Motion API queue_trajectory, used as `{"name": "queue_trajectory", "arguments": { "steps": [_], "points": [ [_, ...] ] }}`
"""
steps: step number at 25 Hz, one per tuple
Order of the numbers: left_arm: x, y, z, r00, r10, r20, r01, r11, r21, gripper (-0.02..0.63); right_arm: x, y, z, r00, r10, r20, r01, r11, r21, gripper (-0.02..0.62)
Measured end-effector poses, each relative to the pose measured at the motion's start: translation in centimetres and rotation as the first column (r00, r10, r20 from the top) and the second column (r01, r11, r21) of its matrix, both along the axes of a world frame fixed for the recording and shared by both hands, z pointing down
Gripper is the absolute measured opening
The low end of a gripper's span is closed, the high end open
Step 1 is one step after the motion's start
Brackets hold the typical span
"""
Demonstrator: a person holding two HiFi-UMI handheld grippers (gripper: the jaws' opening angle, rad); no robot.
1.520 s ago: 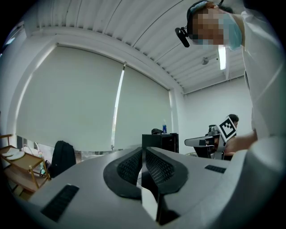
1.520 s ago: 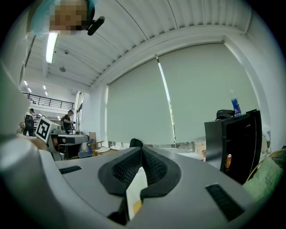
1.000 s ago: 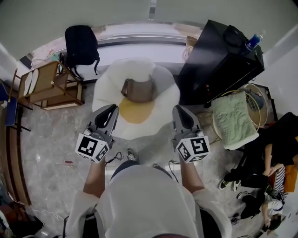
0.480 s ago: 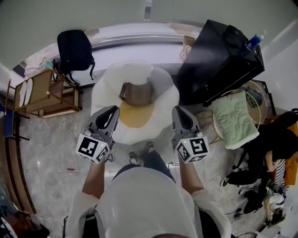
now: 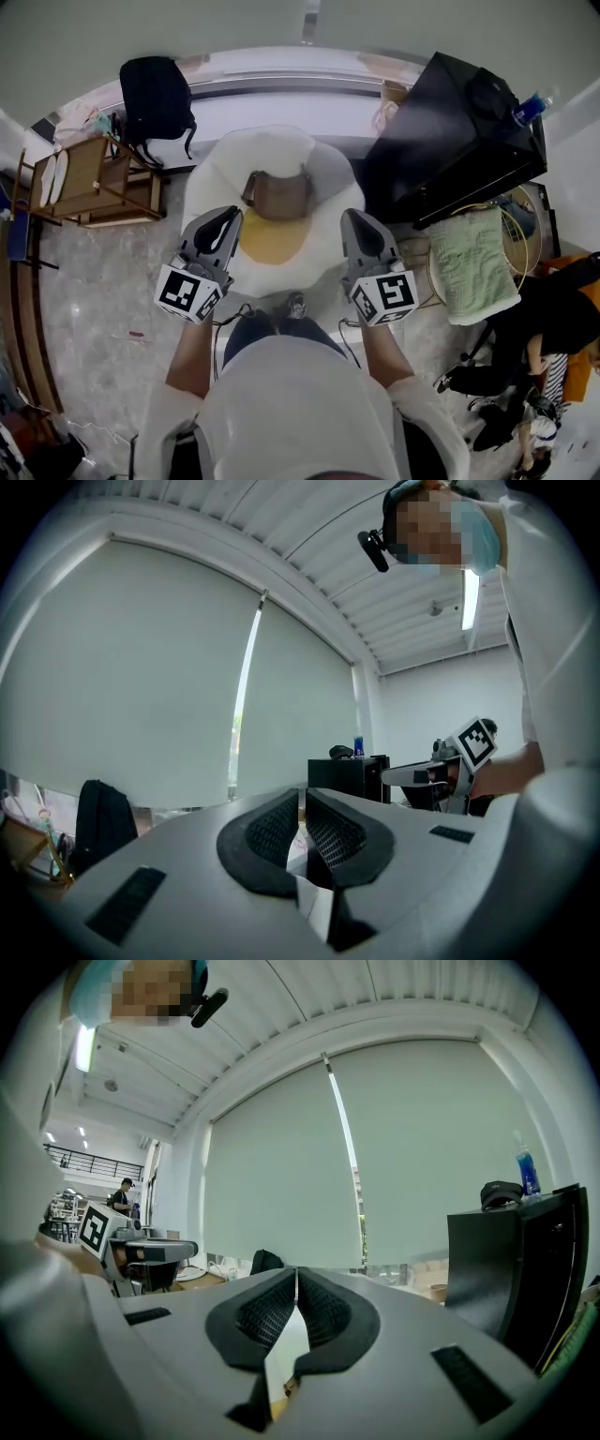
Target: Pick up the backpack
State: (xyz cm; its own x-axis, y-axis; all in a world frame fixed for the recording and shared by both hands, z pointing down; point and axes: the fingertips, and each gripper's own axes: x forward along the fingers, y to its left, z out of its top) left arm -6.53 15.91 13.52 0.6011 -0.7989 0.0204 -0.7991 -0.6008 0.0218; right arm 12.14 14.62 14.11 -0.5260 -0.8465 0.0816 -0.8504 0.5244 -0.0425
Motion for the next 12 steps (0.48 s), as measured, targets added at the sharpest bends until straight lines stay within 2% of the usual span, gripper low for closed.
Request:
{"name": "queue_trajectory", "arguments": {
  "steps": [7, 12],
  "points": [
    [-0.6, -2.5, 1.1, 1.0, 0.012, -0.005, -0.012, 1.0, -0.011, 0.046, -1.6, -2.5, 0.9, 1.0, -0.003, 0.0, 0.003, 1.0, -0.017, 0.031],
    [-2.4, -4.9, 1.4, 0.998, 0.069, 0.001, -0.069, 0.997, -0.021, 0.046, -3.5, -4.4, 0.8, 0.999, 0.054, 0.007, -0.054, 0.998, -0.016, 0.031]
  ]
}}
